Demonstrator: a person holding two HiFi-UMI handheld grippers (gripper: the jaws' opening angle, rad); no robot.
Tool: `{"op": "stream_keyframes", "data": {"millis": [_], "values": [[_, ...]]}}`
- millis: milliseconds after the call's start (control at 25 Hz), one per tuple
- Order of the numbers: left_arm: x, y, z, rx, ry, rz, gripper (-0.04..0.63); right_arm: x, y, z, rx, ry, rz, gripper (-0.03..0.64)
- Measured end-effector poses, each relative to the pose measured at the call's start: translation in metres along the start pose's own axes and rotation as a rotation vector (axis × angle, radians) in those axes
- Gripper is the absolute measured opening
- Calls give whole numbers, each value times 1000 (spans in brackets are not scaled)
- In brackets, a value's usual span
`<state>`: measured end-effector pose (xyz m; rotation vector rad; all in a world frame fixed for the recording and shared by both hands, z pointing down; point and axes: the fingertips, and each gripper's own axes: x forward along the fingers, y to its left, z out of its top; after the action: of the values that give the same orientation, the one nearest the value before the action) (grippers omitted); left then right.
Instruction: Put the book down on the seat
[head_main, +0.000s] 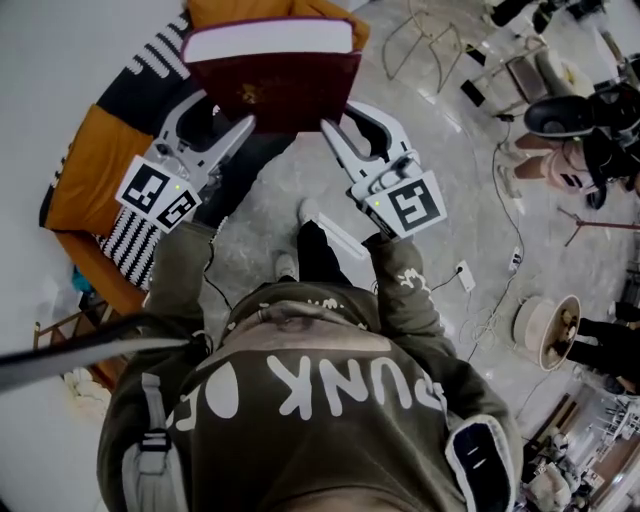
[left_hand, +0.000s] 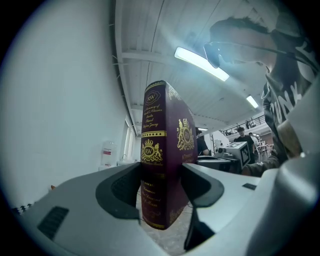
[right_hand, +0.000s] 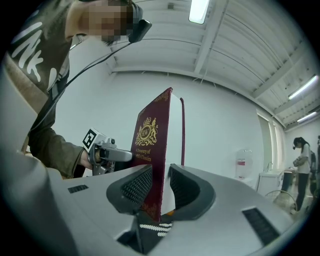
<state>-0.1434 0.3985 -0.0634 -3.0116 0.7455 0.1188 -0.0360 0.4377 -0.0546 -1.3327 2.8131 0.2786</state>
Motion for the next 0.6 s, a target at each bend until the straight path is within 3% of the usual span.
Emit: {"op": "stream_keyframes", "data": {"millis": [600], "values": [[128,115,-25,-25,36,66,238,89,-151,-46,48,0,66,114]]}}
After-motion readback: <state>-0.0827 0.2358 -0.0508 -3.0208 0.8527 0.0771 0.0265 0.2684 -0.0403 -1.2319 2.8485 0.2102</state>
